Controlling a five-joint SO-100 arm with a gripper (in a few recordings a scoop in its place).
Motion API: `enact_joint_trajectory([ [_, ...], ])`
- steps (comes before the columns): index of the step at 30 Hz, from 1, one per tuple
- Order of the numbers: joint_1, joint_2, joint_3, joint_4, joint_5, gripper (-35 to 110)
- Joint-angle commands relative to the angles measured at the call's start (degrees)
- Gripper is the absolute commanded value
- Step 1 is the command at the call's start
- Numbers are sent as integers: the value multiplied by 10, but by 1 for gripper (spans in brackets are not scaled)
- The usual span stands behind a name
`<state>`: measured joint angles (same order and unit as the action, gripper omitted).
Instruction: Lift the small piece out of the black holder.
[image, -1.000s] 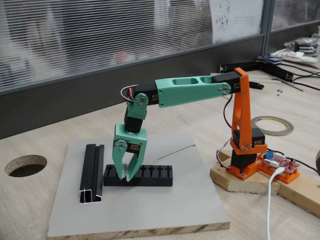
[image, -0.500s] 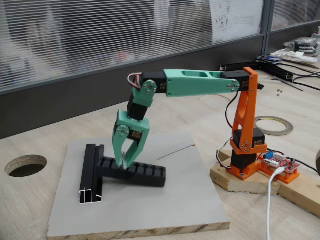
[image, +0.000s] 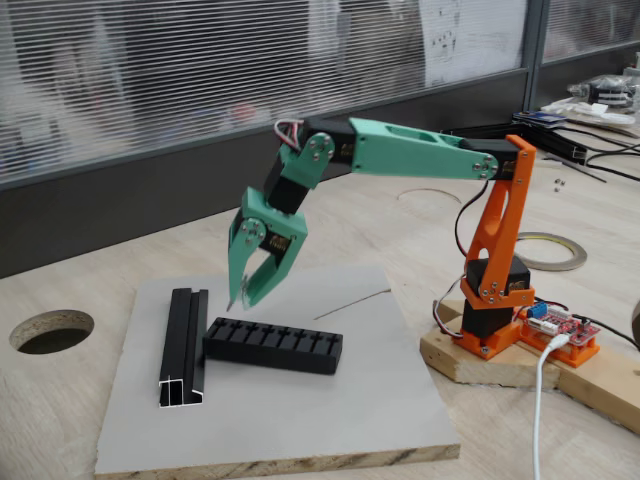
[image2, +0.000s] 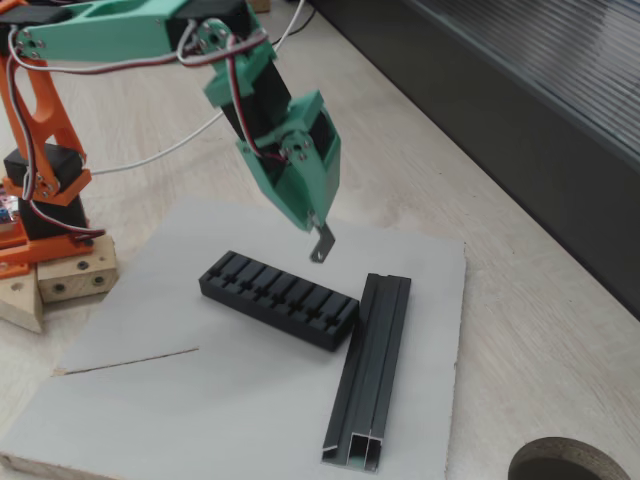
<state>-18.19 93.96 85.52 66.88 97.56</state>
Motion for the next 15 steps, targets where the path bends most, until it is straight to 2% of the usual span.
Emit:
enact_joint_trajectory([
  [1, 2, 52, -11, 2, 4, 4],
  [15, 5, 139, -11, 4, 4, 4],
])
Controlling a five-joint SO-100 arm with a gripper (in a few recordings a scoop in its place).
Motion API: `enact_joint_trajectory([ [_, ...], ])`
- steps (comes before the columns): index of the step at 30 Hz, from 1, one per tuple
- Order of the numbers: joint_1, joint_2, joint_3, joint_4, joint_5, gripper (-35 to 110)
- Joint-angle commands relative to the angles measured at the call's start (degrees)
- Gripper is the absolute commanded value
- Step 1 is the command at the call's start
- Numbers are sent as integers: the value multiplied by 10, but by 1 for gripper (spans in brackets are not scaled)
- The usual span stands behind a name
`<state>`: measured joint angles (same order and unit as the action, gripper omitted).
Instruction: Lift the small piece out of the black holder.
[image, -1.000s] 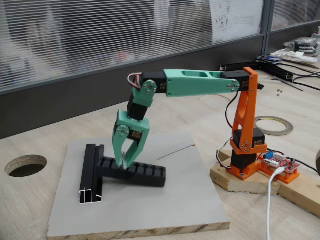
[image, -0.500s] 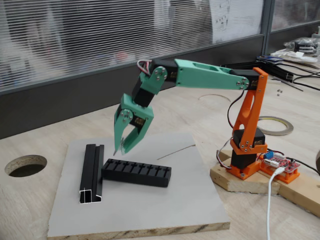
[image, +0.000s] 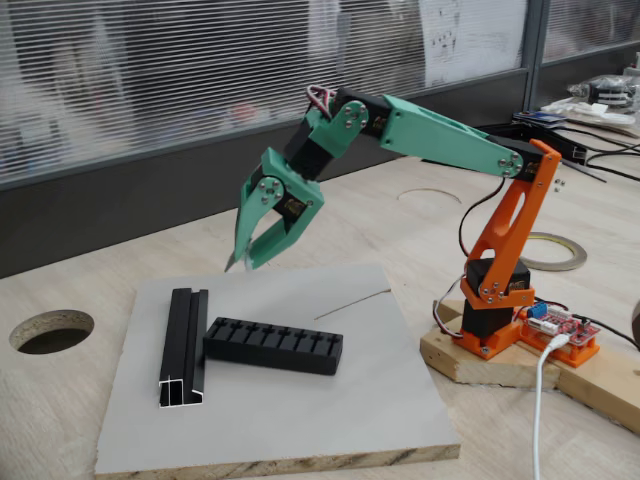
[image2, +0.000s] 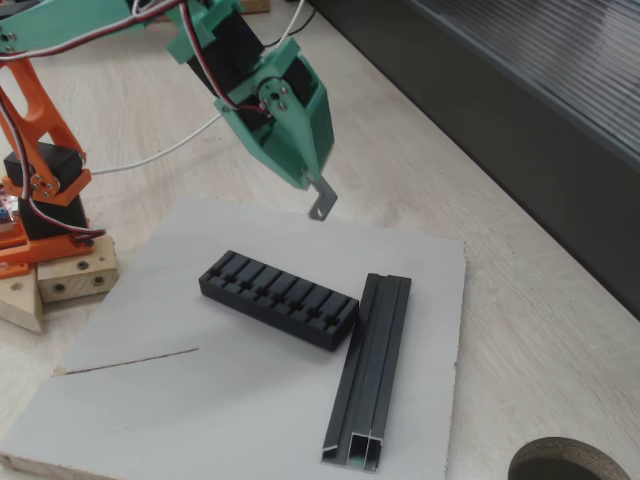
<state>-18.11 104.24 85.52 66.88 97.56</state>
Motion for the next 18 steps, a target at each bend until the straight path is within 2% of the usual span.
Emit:
enact_joint_trajectory([
  [1, 16, 39, -11, 4, 4, 4],
  [6, 76, 79, -10, 4, -1, 4],
  [18, 79, 98, -2, 8, 4, 4],
])
